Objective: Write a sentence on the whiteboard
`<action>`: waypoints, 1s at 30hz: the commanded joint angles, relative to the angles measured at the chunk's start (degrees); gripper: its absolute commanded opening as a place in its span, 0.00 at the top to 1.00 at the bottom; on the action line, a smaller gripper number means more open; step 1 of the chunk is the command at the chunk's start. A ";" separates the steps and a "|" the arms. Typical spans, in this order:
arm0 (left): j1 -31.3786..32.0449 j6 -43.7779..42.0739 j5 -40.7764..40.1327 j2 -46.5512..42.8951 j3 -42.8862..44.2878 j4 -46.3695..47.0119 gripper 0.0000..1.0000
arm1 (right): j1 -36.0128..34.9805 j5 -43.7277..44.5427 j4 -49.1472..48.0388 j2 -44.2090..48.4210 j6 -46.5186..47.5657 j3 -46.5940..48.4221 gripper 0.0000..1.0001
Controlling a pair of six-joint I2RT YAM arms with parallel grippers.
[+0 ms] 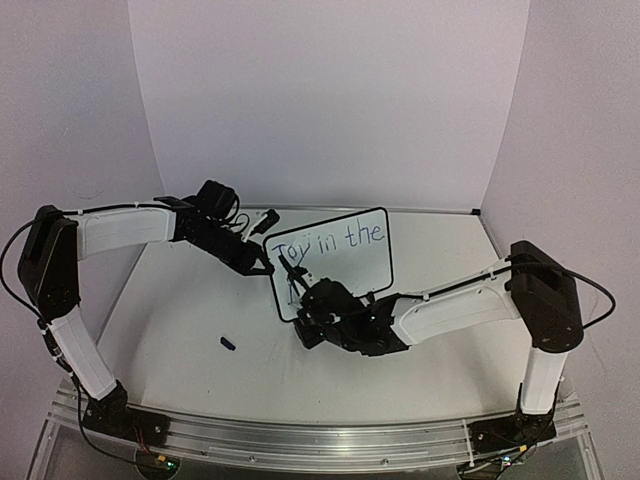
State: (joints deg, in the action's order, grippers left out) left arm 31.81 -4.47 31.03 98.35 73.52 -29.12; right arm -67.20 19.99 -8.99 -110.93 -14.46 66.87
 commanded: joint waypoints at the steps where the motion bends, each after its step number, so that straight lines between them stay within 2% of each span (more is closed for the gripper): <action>1: 0.53 -0.01 -3.09 1.23 1.54 -2.24 1.00 | -0.32 -0.53 -1.86 1.88 0.84 1.59 1.00; 6: 0.51 -0.01 -3.13 1.23 1.55 -2.24 1.00 | -0.31 -1.31 -5.98 7.14 0.54 -2.11 1.00; 15: 0.53 -0.01 -3.29 1.02 1.50 -2.26 1.00 | -0.30 1.11 -6.02 13.32 0.20 -5.54 1.00; 23: 0.51 -0.17 -3.44 0.88 1.38 -2.21 1.00 | -0.07 3.15 -4.38 14.52 1.18 -7.19 1.00; 30: 0.53 -0.10 -3.52 0.98 1.32 -2.20 1.00 | 1.81 -0.04 -5.26 12.96 1.27 -8.27 1.00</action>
State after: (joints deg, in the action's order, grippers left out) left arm 31.83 -4.49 30.94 98.32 73.52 -29.10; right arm -66.46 21.06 -13.06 -98.35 -13.56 59.11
